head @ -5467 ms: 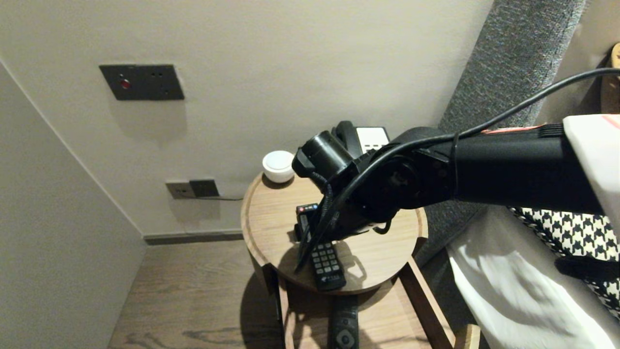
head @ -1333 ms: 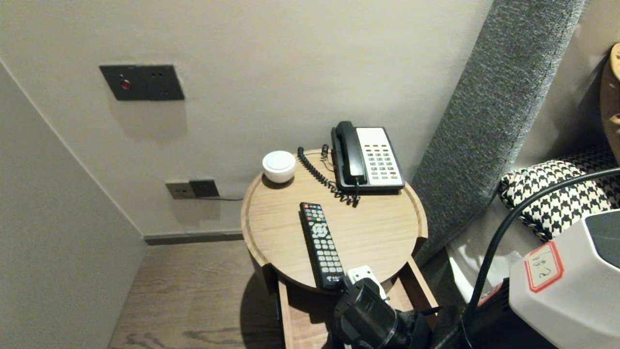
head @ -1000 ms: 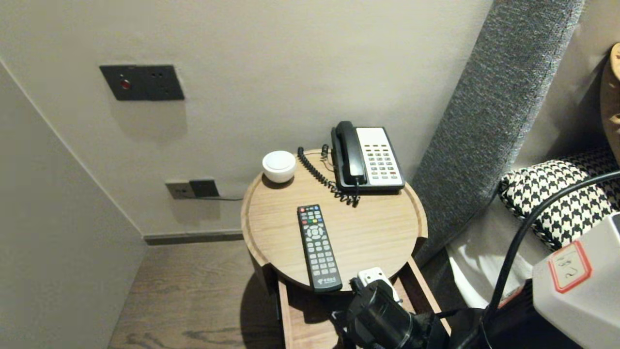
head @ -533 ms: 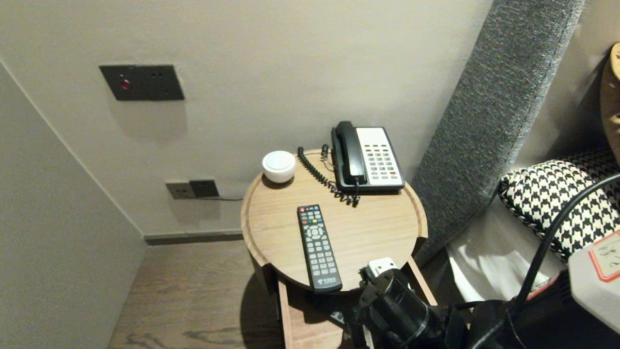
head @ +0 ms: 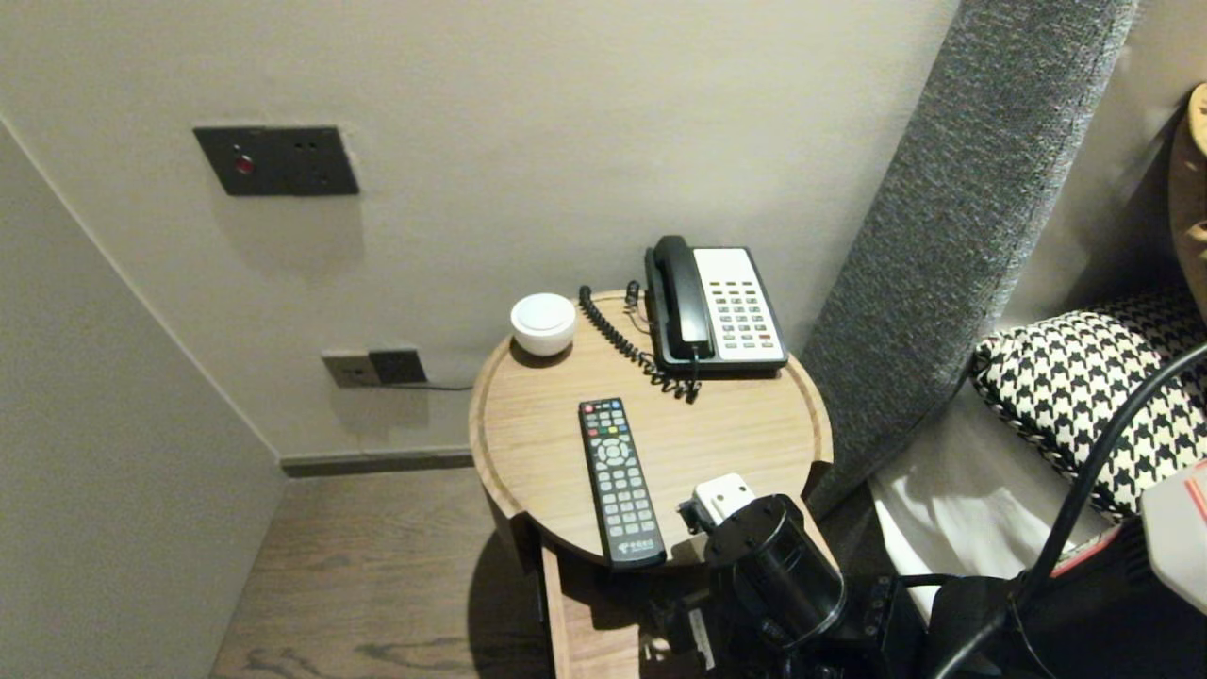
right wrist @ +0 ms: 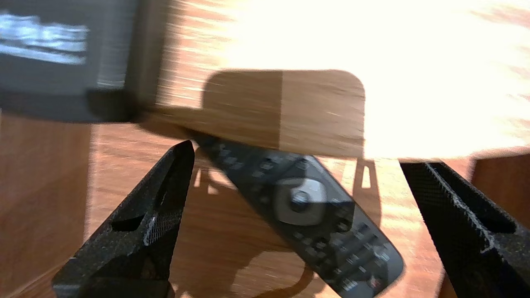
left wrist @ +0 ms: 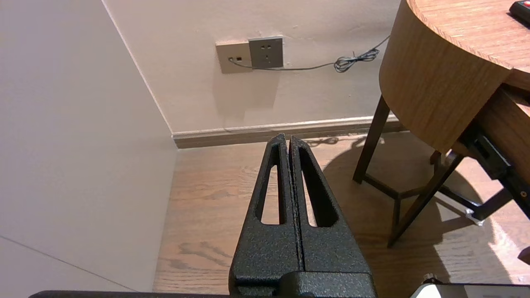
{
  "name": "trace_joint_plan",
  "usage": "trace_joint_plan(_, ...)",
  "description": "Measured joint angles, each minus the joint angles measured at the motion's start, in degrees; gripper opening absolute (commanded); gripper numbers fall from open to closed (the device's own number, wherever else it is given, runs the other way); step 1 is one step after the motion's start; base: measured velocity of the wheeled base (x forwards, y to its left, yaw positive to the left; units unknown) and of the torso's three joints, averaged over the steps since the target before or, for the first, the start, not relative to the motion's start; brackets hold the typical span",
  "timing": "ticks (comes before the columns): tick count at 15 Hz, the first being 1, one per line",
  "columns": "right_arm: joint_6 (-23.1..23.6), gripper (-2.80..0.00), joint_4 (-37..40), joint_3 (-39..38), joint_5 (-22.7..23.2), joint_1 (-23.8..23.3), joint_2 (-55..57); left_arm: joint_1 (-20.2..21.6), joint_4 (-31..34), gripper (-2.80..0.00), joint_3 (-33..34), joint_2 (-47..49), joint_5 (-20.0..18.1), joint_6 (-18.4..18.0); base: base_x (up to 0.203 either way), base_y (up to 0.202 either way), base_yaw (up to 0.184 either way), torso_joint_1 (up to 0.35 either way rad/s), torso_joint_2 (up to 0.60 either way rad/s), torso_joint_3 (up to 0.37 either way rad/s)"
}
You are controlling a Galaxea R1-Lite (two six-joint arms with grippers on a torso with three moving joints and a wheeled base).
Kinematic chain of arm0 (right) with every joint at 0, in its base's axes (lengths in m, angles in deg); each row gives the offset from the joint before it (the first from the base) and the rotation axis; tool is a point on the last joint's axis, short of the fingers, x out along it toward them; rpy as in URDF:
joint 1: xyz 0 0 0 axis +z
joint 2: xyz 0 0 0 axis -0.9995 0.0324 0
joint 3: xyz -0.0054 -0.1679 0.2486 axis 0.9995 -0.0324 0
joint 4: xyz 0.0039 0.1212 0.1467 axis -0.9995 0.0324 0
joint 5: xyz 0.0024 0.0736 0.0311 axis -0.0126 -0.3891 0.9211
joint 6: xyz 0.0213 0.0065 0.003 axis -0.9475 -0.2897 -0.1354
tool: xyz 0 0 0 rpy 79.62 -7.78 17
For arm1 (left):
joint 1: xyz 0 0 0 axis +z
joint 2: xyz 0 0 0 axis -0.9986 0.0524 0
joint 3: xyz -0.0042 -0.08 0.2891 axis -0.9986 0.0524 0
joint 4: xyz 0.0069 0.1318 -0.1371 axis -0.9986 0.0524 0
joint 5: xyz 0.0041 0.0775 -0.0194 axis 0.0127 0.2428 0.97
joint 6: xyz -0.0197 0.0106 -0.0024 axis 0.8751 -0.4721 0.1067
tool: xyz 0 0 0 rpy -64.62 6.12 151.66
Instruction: Take the remote control out of the drawer one by one and place them on the table
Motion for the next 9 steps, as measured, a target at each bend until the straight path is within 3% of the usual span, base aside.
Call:
trace_joint_plan(3,2.17,0.00,-0.54,-0.13,6.14,-0.01,-0.13,0.00,0.05,-2.80,0.00,0.00,0.00,-0.01,0.000,0.000,0.000,0.000,0.00,0.000)
trace_joint_plan(6,5.07,0.00,-2.24,-0.93,8.90,-0.70,0.11,0.00,0.02,-2.80,0.00,0.00,0.00,-0.01,0.000,0.000,0.000,0.000,0.00,0.000)
trace_joint_plan(9,12.18,0.00,-7.36,-4.38,13.51,-3.67,0.68,0.00,0.05,-2.80,0.00,0.00,0.02,0.00,0.000,0.000,0.000,0.000,0.00,0.000)
